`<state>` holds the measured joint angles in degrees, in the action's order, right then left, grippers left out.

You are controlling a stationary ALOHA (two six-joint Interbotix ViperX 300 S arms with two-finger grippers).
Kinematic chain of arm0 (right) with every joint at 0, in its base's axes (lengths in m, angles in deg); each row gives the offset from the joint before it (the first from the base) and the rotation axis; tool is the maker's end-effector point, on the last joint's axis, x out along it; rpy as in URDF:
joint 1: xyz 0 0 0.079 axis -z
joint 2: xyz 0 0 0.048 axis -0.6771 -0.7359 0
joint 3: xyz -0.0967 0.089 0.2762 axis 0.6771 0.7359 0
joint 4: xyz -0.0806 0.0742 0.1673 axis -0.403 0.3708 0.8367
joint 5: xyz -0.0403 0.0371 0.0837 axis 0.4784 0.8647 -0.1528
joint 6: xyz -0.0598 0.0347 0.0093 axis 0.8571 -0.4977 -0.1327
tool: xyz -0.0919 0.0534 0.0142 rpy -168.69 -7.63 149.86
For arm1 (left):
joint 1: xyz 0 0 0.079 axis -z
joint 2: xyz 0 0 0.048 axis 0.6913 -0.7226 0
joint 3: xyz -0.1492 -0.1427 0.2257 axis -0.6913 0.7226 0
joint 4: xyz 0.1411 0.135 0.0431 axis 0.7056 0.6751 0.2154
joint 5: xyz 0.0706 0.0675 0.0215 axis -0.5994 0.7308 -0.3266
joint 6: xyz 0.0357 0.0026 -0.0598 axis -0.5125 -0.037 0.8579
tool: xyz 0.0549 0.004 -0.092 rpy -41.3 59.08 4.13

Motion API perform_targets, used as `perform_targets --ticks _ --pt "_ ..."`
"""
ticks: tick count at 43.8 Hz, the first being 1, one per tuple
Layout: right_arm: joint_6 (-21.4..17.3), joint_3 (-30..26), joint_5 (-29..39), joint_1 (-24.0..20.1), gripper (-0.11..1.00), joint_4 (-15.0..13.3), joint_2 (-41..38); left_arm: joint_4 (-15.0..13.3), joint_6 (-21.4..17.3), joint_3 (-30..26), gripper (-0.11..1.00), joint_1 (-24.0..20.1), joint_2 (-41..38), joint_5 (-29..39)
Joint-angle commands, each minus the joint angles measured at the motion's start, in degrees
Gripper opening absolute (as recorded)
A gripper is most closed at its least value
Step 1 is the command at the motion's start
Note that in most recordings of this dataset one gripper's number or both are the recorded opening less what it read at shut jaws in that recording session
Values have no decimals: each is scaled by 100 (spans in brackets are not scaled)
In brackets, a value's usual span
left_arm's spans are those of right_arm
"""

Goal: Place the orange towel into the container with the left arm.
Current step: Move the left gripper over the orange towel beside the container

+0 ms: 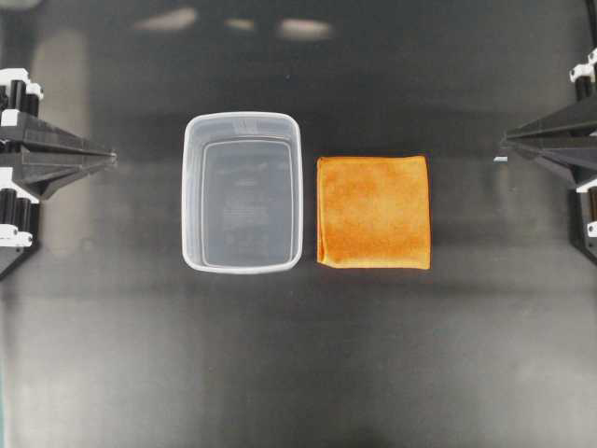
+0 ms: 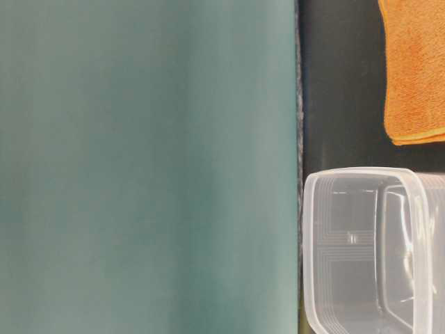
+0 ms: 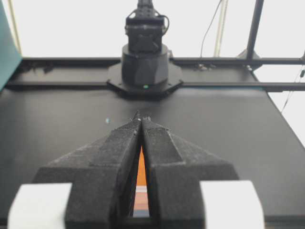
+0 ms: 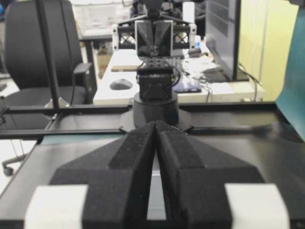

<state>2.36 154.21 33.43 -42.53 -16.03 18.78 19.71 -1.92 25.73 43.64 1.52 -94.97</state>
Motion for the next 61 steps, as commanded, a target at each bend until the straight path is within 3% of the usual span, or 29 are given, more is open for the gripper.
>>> perform_targets --ticks 1,4,11,27,30,38,40,42,54,57,61 --pt "-9 -62 -44 123 1 35 -35 229 141 -545 6 -88 -378 510" --pt "-18 -53 -62 176 1 53 -9 237 193 -967 0 -79 -650 1143" --pt "-35 -53 -44 255 1 62 26 229 123 -1995 0 -53 -1406 2487" --pt "-457 -53 -9 369 2 141 0 237 97 -3683 0 -44 -3182 4245" --pt "-527 -44 0 369 11 141 26 237 88 -3999 0 -35 -3524 4474" --pt "-545 0 9 378 65 141 79 237 88 -4843 2 -62 -4465 5019" --pt "-545 0 18 387 78 141 79 237 88 -5115 7 -79 -4799 5150" --pt "-545 0 44 396 81 141 97 237 88 -5300 15 -88 -5045 5194" --pt "-545 26 202 396 77 141 246 237 79 -6434 85 -114 -6636 5221" --pt "-554 35 272 404 77 141 334 237 79 -6688 90 -114 -7084 5247" --pt "-554 35 448 396 77 141 475 237 70 -6935 87 -123 -7567 5291"
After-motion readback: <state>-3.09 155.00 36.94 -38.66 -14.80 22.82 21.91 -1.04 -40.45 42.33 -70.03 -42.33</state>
